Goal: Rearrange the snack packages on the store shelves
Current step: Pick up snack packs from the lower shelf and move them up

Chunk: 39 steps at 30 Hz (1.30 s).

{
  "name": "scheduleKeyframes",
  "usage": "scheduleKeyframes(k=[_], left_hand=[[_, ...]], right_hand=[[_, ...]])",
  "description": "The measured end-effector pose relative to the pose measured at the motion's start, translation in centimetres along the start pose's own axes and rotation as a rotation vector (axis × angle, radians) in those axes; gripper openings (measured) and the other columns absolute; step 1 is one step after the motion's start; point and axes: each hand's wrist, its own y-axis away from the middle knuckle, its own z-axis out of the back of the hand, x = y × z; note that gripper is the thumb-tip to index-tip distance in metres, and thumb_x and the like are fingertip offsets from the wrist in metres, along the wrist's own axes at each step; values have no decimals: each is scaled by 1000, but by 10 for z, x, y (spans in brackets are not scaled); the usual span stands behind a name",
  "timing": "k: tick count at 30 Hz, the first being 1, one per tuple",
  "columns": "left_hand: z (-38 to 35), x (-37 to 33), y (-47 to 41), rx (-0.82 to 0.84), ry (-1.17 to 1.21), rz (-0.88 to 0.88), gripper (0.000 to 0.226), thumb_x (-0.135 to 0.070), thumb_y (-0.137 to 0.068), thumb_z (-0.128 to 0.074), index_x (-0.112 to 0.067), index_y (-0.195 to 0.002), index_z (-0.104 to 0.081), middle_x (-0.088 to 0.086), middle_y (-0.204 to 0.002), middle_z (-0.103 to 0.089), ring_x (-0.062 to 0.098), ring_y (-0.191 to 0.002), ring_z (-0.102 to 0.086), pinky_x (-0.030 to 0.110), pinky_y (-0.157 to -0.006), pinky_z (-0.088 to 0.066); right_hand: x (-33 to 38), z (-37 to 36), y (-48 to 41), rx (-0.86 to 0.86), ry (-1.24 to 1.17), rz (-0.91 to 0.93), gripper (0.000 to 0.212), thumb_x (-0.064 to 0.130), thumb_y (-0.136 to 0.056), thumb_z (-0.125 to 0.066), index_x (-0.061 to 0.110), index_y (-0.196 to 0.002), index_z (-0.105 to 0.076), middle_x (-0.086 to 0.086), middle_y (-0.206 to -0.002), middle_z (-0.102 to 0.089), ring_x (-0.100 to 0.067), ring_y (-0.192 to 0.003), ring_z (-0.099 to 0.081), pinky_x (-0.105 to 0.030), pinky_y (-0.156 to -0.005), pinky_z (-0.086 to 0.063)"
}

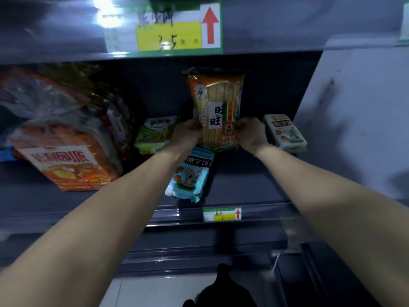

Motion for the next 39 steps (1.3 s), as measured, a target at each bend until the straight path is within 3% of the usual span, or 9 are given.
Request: scheduleKeyframes(k=[3,6,14,18,22,27,31,36,39], left_hand=[[12,9,-7,-51,-70,28,34,4,-84,-63,-1,-117,-61,14,-115,-64,25,-102,-62,36,-90,-53],[20,13,-13,-64,-135,70,24,1,-82,-65,-4,-105,-64,17,-113,-66,32,-104,-64,48,-95,-50],[19,19,-11,-26,-233,41,26,-4,-84,-65,-4,-110,-62,16,-115,-65,30,-107,-62,46,-97,-49],[15,17,-2,45,-234,18,39,-4,-88,-60,-9,-127,-55,2,-117,-58,18,-110,-55,37,-102,-45],[14,17,2,101,-208,-4,50,-1,-87,-58,-14,-134,-49,5,-132,-55,18,-121,-50,36,-107,-40],[17,12,-4,95,-211,-40,57,-1,-86,-60,-19,-139,-45,3,-131,-58,16,-117,-56,27,-95,-46],[19,15,-4,134,-264,-14,60,0,-88,-55,-18,-143,-38,5,-136,-53,19,-123,-51,27,-97,-42],[19,15,-2,131,-265,-18,53,2,-88,-55,-12,-138,-44,6,-136,-52,19,-122,-50,26,-94,-41],[19,13,1,110,-279,-30,49,1,-88,-56,-10,-135,-47,6,-135,-53,17,-120,-50,24,-92,-40]], right_hand=[[4,-11,2,55,-85,-12,15,10,-91,-52,9,-90,-67,-5,-89,-62,-14,-81,-55,-20,-65,-39],[8,-18,1,86,-119,-33,20,13,-91,-54,2,-97,-69,-5,-88,-63,-15,-83,-58,-20,-69,-40],[10,-23,-3,102,-65,-94,26,14,-95,-47,2,-108,-67,-12,-105,-67,-25,-100,-63,-20,-71,-41],[10,-22,5,110,-101,-98,24,16,-93,-52,4,-111,-64,-12,-106,-66,-25,-100,-63,-23,-72,-44],[10,-24,13,140,-97,-91,25,16,-93,-51,5,-112,-63,-13,-112,-66,-26,-102,-62,-23,-72,-42],[14,-30,19,111,-228,-71,37,19,-90,-56,11,-126,-56,-9,-117,-64,-24,-109,-60,-22,-78,-43],[12,-33,17,151,-225,-103,40,15,-89,-59,12,-128,-50,-9,-123,-61,-25,-116,-57,-29,-96,-47],[9,-31,15,165,-118,-101,31,15,-91,-54,9,-121,-54,-10,-120,-62,-27,-113,-58,-30,-91,-46],[7,-34,15,173,-84,-136,36,17,-91,-55,6,-125,-51,-13,-124,-61,-27,-114,-58,-29,-90,-47]])
